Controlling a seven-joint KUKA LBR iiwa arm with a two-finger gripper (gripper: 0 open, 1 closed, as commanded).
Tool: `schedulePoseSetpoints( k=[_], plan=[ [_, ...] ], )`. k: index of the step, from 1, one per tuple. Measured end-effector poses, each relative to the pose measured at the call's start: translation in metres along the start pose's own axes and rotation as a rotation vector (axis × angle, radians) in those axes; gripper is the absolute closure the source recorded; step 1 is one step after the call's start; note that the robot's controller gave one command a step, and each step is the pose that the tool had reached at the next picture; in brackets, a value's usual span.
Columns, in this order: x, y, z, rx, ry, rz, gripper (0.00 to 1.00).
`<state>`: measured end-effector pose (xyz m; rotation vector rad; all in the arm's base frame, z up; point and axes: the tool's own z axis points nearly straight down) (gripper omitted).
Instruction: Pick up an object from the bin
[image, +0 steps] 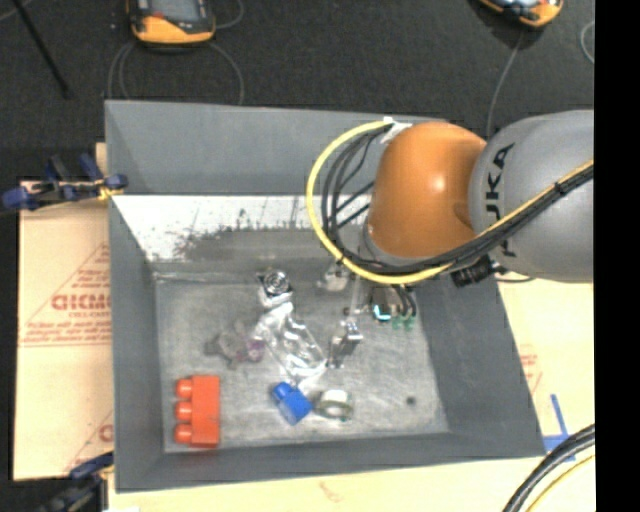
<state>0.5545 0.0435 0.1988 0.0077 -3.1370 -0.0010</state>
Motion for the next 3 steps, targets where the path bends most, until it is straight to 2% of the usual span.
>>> schedulePoseSetpoints(
  k=[1, 2, 3],
  plan=[
    [-0.046, 0.110, 0.118, -0.003, -0.004, 0.069, 0.00],
    [-0.048, 0.106, 0.113, -0.003, -0.009, 0.075, 1.00],
    [-0.039, 0.118, -0.024, -0.004, -0.016, 0.066, 1.00]
  ],
)
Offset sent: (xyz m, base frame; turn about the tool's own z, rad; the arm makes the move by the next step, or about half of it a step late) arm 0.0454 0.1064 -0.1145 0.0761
